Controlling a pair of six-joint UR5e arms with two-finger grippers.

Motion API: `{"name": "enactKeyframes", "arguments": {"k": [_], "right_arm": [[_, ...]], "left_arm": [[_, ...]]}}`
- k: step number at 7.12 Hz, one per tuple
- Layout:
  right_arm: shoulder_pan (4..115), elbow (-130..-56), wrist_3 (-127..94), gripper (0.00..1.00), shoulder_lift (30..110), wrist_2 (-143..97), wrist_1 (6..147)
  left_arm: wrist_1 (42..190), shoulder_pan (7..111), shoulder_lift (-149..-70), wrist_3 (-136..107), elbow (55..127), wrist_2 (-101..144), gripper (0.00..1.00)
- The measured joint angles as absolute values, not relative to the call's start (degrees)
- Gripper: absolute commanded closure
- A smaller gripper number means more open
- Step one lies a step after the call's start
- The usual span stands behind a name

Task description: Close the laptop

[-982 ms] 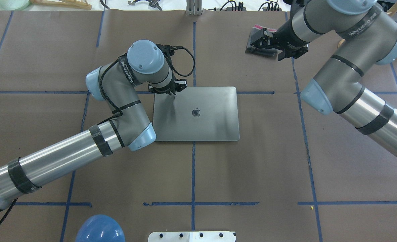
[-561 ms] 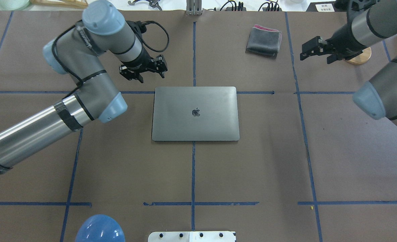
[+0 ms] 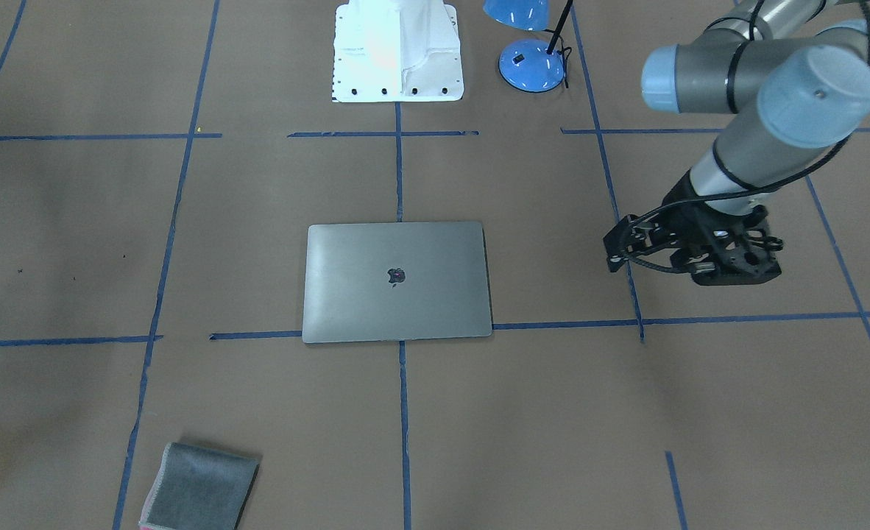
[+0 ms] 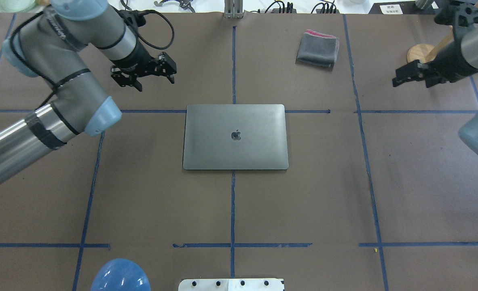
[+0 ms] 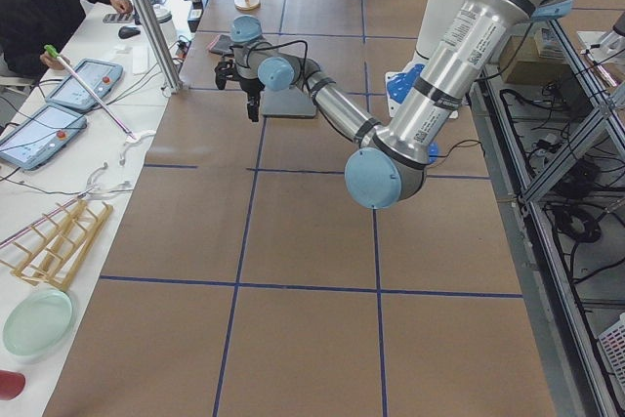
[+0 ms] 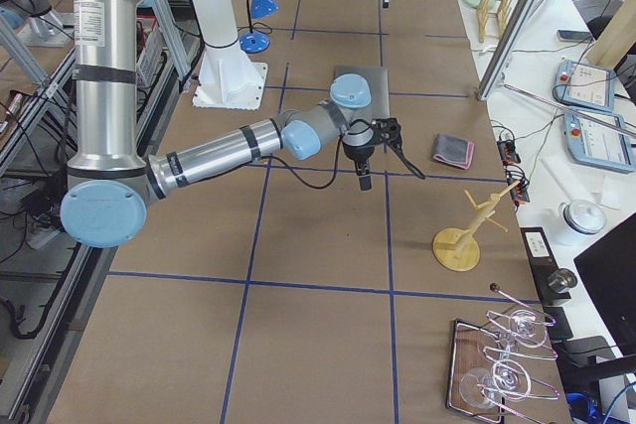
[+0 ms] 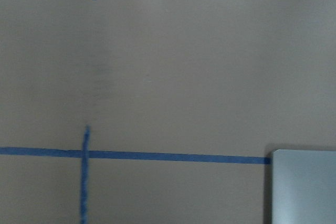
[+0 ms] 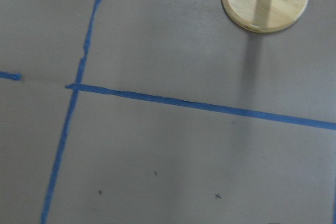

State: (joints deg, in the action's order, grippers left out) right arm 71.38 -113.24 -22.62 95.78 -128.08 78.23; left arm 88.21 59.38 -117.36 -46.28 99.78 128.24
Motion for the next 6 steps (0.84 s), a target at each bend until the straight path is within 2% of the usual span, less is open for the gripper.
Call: {"name": "enactKeyframes", "arguments": {"k": [3, 6], "right_arm": [[85.30, -111.44, 6.65, 0.00, 97.63, -131.85, 93.68], [89.47, -108.83, 11.23, 0.00, 98.44, -135.76, 97.87]], "left_arm": [[84.22, 71.61, -105.59, -24.13, 102.10, 132.09, 0.00], [84.31, 85.79, -96.15, -4.35, 96.41, 136.32, 0.00]]}}
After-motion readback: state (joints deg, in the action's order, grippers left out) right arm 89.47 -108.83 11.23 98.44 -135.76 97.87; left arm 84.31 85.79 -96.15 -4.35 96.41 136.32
